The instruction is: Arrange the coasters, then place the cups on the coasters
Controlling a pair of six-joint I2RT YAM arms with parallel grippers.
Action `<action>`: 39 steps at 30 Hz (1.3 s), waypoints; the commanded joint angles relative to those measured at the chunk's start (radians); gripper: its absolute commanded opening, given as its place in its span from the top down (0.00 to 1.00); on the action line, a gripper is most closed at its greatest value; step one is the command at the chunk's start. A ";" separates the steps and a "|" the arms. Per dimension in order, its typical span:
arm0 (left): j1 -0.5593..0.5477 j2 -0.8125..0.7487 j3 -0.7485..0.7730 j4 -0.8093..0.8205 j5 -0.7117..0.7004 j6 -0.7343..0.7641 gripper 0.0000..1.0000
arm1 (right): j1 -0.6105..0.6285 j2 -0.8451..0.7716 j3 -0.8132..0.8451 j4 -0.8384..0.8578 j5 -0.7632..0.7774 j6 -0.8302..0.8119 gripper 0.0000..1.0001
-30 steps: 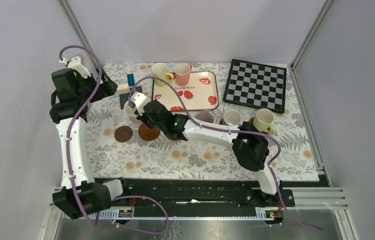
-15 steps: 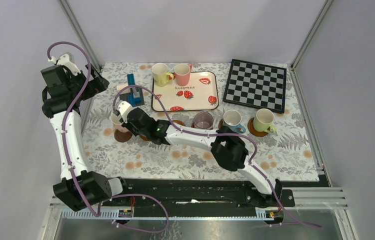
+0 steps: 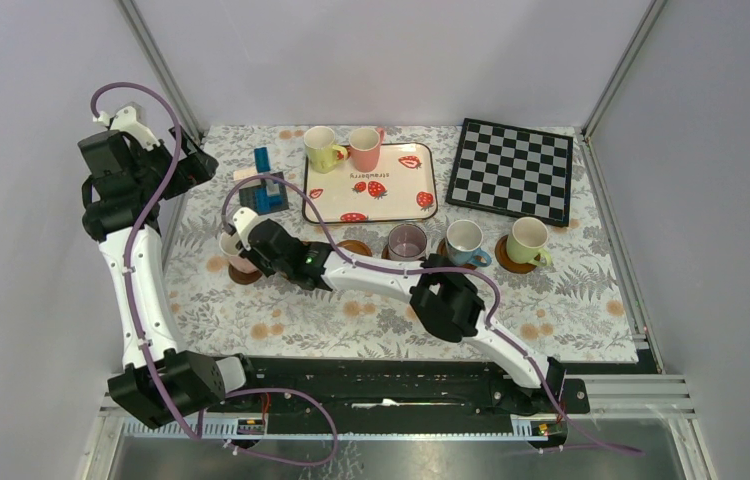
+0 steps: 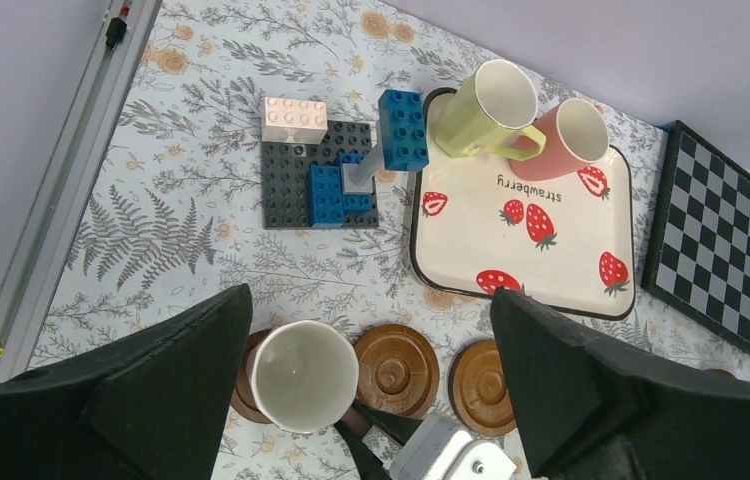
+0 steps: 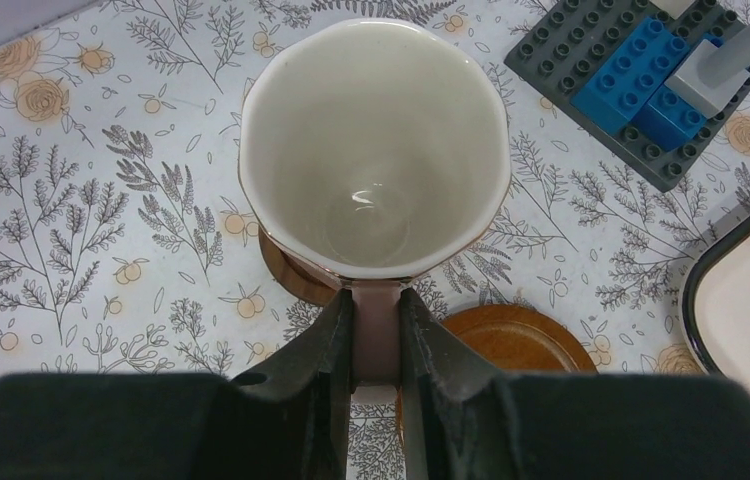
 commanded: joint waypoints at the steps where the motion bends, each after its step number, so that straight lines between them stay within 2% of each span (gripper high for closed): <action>1: 0.010 -0.034 0.011 0.042 0.021 -0.008 0.01 | 0.015 -0.022 0.098 0.094 0.002 0.018 1.00; 25: 0.018 -0.033 -0.003 0.035 0.054 0.011 0.01 | 0.043 0.000 0.094 0.093 0.031 0.008 1.00; 27: 0.018 -0.031 -0.004 0.035 0.054 0.011 0.01 | 0.043 0.000 0.097 0.089 0.033 0.014 0.98; 39: 0.023 -0.034 -0.001 0.035 0.064 0.012 0.01 | 0.043 0.016 0.115 0.066 0.063 0.018 1.00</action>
